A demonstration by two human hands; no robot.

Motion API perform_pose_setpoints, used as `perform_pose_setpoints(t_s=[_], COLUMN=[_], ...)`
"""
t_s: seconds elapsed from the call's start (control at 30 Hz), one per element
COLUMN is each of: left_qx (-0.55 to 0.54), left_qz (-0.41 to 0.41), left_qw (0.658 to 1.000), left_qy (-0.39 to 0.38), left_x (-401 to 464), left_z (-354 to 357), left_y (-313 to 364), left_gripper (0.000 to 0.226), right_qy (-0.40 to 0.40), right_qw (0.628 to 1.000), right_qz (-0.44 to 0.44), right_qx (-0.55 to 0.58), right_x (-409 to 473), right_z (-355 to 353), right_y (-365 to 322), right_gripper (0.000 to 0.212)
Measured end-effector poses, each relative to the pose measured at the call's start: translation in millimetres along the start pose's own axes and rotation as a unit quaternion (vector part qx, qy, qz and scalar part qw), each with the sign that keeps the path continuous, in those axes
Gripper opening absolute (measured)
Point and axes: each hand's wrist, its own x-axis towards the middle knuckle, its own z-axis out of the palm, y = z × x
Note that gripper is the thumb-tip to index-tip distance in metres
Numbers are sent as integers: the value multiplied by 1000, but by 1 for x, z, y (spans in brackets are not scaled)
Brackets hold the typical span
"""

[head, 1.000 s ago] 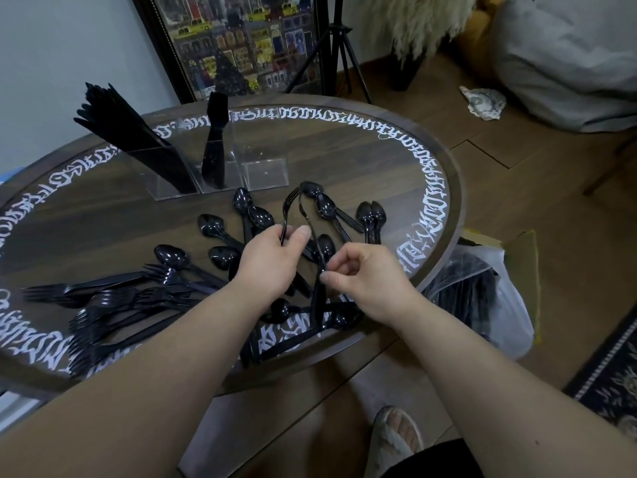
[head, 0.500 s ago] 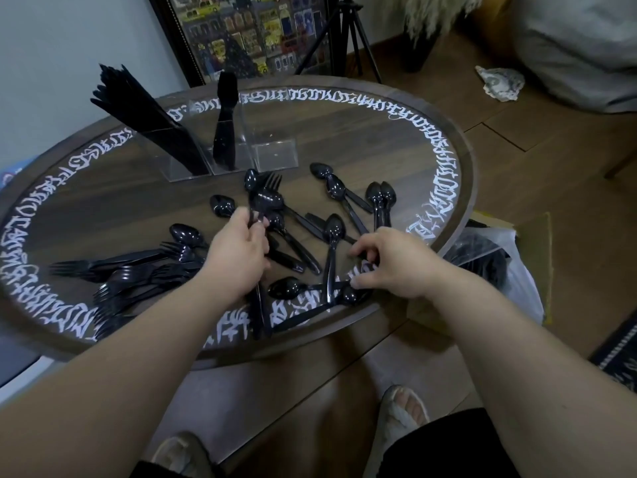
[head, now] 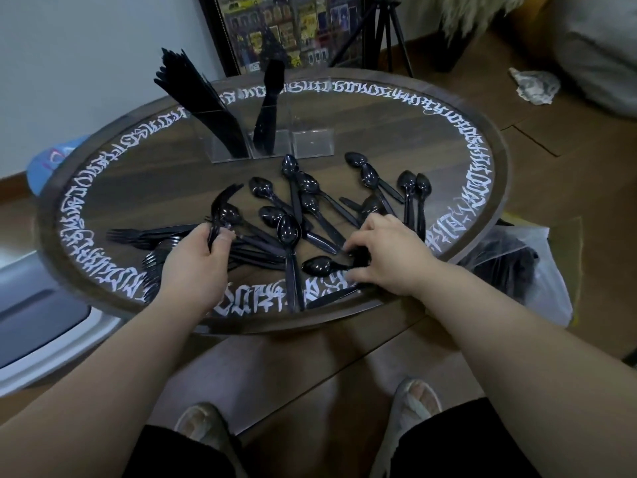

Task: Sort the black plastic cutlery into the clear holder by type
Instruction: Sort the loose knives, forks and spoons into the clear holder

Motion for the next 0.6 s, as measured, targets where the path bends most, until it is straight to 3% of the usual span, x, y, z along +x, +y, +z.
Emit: perform_pose_setpoints(t_s=[0.1, 0.17, 0.3, 0.4, 0.5, 0.6], left_qx=[-12, -13, -31, -24, -27, -33], left_qz=[-18, -31, -44, -49, -63, -78], left_qw=[999, 998, 996, 996, 995, 993], left_qy=[33, 51, 67, 73, 79, 80], left_x=[-1, 1, 3, 4, 7, 11], left_z=[-12, -20, -31, -36, -41, -47], left_y=[-14, -24, -39, -45, -53, -62], left_gripper=[30, 26, 24, 25, 25, 24], right_qy=[59, 72, -8, -74, -63, -58], right_qw=[998, 997, 995, 993, 995, 994], right_qz=[15, -21, -97, -82, -39, -61], right_qx=[-19, -24, -29, -52, -71, -75], right_x=[4, 8, 16, 23, 28, 32], right_z=[4, 8, 20, 28, 26, 27], right_y=[-5, -18, -60, -70, -72, -83], right_gripper=[45, 48, 56, 60, 63, 65])
